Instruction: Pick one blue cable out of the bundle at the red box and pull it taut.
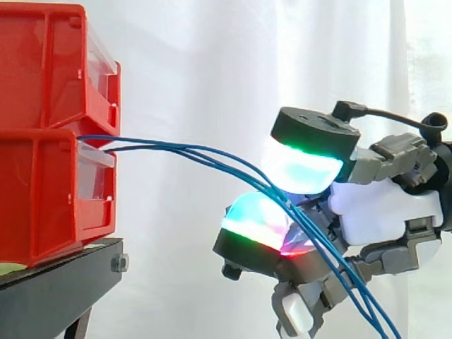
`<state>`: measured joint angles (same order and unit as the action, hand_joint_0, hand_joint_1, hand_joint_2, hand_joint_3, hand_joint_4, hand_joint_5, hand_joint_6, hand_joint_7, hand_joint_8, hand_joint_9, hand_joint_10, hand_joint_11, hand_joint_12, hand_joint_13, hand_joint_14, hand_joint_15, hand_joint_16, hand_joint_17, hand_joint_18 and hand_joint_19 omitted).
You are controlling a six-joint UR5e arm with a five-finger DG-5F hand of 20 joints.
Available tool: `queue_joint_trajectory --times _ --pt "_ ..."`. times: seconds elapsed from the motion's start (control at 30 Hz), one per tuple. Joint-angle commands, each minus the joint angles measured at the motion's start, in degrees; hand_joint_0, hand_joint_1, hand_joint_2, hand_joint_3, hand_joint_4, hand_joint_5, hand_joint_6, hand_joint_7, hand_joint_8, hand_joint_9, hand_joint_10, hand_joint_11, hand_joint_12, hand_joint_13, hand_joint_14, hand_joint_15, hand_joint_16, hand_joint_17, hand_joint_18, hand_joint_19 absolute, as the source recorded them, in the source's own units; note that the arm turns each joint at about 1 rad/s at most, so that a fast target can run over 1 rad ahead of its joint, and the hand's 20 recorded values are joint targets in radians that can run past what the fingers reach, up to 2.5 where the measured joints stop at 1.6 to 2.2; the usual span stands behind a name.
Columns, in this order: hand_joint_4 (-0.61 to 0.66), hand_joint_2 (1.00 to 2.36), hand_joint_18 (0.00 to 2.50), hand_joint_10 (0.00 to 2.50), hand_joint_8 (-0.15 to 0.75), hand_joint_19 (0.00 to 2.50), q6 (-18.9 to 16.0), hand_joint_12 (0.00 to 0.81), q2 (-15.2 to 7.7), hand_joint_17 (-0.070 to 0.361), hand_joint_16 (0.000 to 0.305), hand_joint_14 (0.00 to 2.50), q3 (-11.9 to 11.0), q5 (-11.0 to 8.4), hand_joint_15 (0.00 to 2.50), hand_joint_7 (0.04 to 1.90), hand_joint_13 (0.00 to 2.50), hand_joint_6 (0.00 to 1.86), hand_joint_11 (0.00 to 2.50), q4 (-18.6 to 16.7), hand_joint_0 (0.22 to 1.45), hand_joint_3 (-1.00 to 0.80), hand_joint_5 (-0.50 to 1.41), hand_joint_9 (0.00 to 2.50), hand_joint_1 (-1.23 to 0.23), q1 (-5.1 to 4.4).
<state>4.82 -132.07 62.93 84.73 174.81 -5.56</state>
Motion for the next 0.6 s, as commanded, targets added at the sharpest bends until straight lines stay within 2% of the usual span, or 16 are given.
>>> queue_joint_trajectory --times 0.0,0.23,0.57 --pt "0.18 1.0 0.67 0.01 0.37 0.5 0.02 0.383 -0.03 0.116 0.052 0.02 0.0 0.0 0.61 1.01 0.87 0.91 1.24 0.0 0.6 -0.5 -0.16 1.06 -0.67 -0.06" --pt "0.16 1.01 0.69 0.01 0.368 0.5 0.02 0.382 -0.03 0.116 0.052 0.02 0.0 0.0 0.61 1.06 0.88 0.91 1.26 0.0 0.65 -0.32 -0.16 1.07 -0.76 0.03" --pt "0.05 1.01 0.71 0.01 0.371 0.47 -0.07 0.379 -0.03 0.114 0.051 0.02 0.0 0.0 0.61 1.11 0.89 0.93 1.27 0.0 0.74 -0.3 -0.17 1.07 -0.87 0.03"
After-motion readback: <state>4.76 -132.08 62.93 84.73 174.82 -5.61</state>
